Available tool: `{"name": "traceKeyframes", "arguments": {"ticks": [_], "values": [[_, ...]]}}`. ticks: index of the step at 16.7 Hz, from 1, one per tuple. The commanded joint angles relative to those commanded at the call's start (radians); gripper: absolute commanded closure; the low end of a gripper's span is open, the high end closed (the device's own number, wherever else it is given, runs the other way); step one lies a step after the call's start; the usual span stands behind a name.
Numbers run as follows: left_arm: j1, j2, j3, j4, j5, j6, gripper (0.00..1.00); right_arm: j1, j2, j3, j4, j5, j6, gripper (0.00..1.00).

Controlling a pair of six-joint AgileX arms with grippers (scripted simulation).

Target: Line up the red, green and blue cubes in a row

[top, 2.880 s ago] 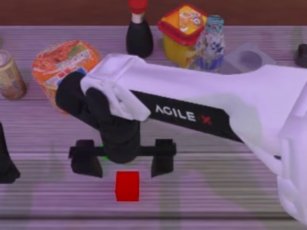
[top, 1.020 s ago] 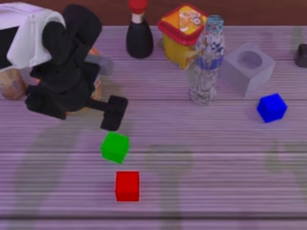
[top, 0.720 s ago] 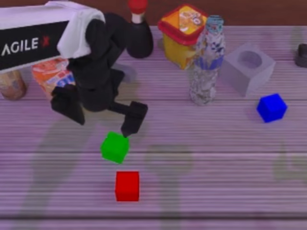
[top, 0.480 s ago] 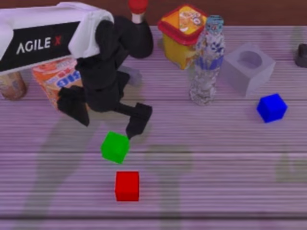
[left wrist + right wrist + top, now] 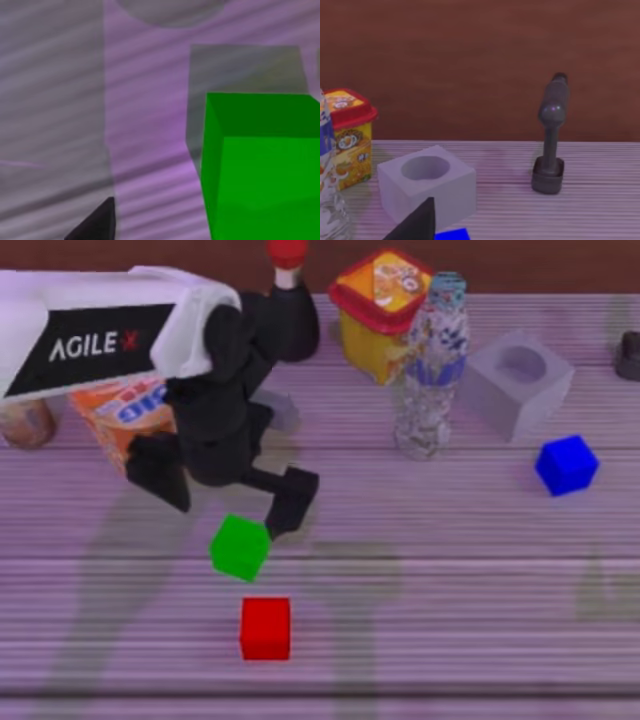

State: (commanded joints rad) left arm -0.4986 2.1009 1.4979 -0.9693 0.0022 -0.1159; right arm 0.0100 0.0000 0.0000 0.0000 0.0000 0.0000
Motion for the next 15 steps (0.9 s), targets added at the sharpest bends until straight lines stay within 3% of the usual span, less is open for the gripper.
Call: {"name": "traceKeyframes", "arguments": {"ticks": [5, 10, 15], "values": [[0.0, 0.08, -0.095, 0.181, 0.001, 0.001, 0.0, 0.0, 0.0, 0.0, 0.0, 0.0, 0.0, 0.0], [0.0, 0.091, -0.107, 0.199, 0.001, 0.001, 0.0, 0.0, 0.0, 0.0, 0.0, 0.0, 0.0, 0.0], [0.0, 0.091, -0.107, 0.199, 0.001, 0.001, 0.38, 0.0, 0.0, 0.0, 0.0, 0.0, 0.0, 0.0]]}}
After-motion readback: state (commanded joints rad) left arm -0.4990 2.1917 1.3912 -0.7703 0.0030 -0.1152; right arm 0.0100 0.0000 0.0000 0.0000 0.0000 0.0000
